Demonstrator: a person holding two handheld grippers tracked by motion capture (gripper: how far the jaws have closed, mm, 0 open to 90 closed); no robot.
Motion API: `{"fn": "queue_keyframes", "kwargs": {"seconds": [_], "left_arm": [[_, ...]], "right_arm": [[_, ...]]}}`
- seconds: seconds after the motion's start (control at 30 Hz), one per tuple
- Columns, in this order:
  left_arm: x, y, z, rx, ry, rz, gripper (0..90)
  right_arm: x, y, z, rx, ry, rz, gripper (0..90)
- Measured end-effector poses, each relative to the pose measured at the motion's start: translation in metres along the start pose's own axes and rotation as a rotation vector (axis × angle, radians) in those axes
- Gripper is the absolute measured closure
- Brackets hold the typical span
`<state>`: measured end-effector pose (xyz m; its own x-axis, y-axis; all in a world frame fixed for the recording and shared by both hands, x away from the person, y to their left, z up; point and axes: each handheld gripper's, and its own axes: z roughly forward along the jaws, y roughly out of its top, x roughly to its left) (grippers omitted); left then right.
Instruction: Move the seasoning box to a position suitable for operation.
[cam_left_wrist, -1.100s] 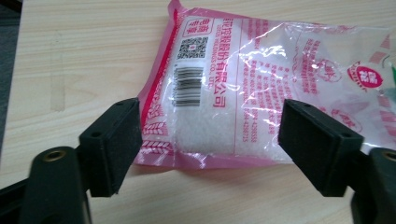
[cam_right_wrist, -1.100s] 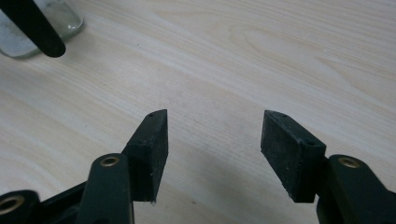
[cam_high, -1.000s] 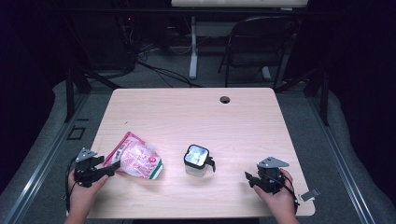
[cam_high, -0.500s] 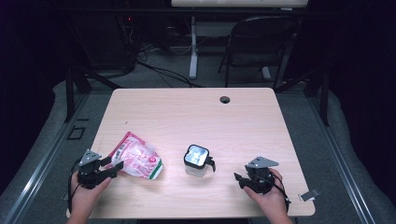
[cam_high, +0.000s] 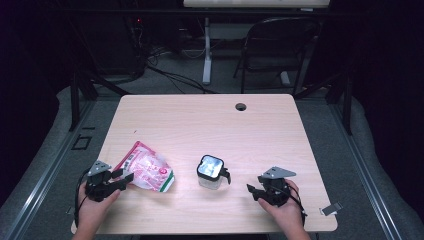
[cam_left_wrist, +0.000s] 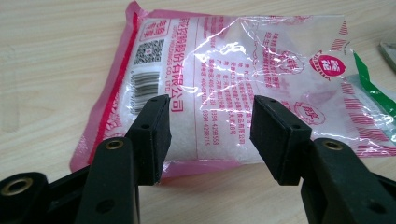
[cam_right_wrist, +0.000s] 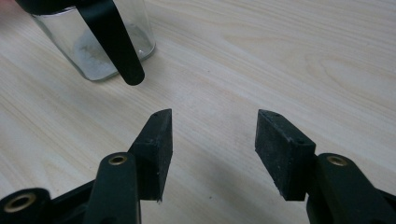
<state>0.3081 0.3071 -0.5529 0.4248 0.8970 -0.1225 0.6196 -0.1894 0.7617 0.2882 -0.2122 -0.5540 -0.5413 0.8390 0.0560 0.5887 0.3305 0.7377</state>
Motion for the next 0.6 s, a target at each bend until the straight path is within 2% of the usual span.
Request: {"fn": "queue_keyframes", "kwargs": {"seconds": [0.07, 0.2, 0.4, 0.53, 0.6], "left_arm": [[0.001, -0.001, -0.003, -0.011, 0.011, 0.013, 47.3], [0.004, -0.004, -0.003, -0.012, 0.016, -0.015, 46.8], [0.005, -0.001, -0.002, -0.021, 0.013, -0.016, 46.9], [0.0, 0.001, -0.003, -0.014, 0.004, -0.01, 48.1], [-0.006, 0.004, -0.006, -0.02, -0.007, 0.01, 48.5]], "right_arm": [[-0.002, 0.003, 0.002, -0.012, 0.002, 0.0, 46.1], [-0.009, 0.004, 0.004, -0.035, 0.014, 0.029, 45.6], [-0.012, 0.003, 0.005, -0.038, 0.01, 0.033, 45.6], [-0.012, 0.003, 0.004, -0.042, 0.006, 0.042, 47.8], [-0.006, 0.003, 0.001, -0.045, -0.007, 0.039, 50.3]]}}
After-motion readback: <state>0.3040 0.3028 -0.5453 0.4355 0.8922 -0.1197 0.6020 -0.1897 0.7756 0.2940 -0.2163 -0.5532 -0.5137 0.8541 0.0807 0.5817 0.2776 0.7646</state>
